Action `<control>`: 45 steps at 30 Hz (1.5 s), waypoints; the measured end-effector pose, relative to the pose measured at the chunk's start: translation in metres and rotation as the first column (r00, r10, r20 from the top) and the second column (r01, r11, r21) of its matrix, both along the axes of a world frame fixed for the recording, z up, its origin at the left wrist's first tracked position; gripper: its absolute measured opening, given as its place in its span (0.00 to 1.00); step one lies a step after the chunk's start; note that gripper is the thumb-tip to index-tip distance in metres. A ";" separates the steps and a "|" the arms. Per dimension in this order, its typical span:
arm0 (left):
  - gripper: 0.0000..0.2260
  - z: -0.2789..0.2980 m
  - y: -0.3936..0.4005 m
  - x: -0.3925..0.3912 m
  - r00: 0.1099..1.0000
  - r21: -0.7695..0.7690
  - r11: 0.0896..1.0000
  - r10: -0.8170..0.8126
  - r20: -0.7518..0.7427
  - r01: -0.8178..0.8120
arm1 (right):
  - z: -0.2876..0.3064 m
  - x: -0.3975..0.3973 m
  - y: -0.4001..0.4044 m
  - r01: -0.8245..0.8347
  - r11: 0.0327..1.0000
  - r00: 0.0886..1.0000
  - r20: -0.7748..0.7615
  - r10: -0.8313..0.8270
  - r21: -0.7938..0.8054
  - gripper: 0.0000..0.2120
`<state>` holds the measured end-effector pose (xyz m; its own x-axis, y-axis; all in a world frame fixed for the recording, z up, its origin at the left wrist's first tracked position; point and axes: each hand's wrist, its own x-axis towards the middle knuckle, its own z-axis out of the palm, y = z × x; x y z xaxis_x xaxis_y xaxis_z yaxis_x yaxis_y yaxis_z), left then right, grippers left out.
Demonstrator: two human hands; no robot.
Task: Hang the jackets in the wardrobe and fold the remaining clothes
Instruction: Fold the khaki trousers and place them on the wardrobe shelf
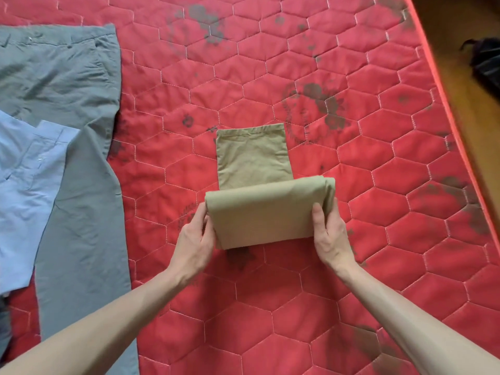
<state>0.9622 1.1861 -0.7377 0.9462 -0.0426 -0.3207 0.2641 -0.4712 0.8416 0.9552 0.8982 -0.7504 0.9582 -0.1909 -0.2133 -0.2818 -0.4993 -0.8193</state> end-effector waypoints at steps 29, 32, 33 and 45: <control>0.37 -0.041 0.028 0.066 0.573 0.884 0.318 -0.816 0.071 0.343 | -0.023 0.075 -0.077 -0.557 0.307 0.608 -0.126 0.784 -0.772 0.44; 0.42 -0.038 0.033 0.082 0.564 0.838 0.293 -0.826 -0.021 0.460 | -0.021 0.088 -0.081 -0.654 0.357 0.565 -0.117 0.817 -0.667 0.43; 0.43 -0.036 0.037 0.087 0.546 0.828 0.279 -0.837 -0.040 0.487 | -0.019 0.091 -0.083 -0.684 0.378 0.559 -0.116 0.821 -0.624 0.44; 0.20 -0.015 0.053 0.045 0.721 0.355 0.756 -0.645 0.253 0.550 | 0.006 0.052 -0.057 -0.627 0.741 0.760 0.022 0.649 -0.240 0.20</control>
